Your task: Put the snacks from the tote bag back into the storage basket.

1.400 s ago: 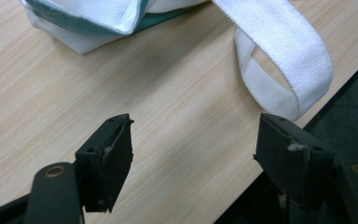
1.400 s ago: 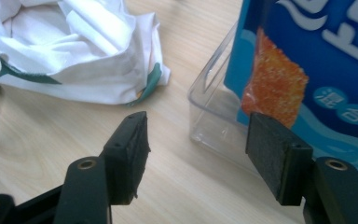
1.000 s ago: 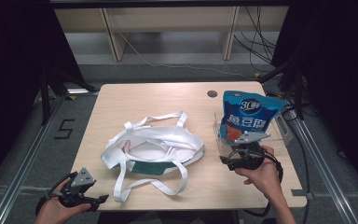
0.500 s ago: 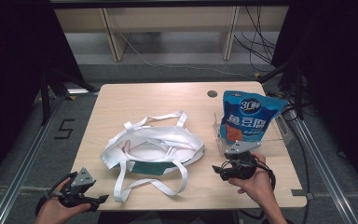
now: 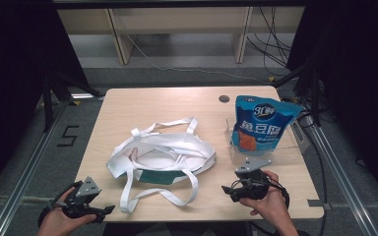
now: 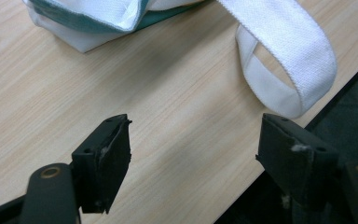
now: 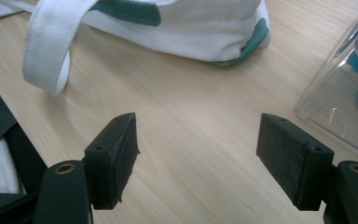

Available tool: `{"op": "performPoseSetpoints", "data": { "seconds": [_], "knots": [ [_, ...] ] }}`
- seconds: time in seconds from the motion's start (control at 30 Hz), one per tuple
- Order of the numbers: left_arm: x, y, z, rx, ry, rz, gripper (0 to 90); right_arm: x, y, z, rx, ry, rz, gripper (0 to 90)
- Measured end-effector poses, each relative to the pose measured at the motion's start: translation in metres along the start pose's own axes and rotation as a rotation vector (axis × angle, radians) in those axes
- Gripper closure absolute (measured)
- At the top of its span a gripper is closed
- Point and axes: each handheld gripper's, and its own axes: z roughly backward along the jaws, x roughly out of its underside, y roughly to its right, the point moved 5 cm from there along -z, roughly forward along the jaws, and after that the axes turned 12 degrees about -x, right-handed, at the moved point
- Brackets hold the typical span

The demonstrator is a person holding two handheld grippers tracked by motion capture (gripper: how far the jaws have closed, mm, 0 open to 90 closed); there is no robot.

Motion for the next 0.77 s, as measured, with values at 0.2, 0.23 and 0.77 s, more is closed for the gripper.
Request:
{"op": "performPoseSetpoints", "data": {
  "seconds": [0.2,0.23,0.77],
  "knots": [
    [0.0,0.0,-0.001,-0.008,-0.001,-0.001,24.3,0.008,-0.009,-0.003,-0.03,-0.037,-0.016,27.2],
    [0.0,0.0,-0.001,-0.007,-0.002,-0.002,24.2,0.011,-0.01,-0.004,-0.033,-0.051,-0.011,25.8],
    [0.0,-0.001,-0.001,-0.012,-0.001,0.014,21.3,0.023,-0.015,-0.005,-0.003,-0.153,-0.077,21.9]
  ]
}}
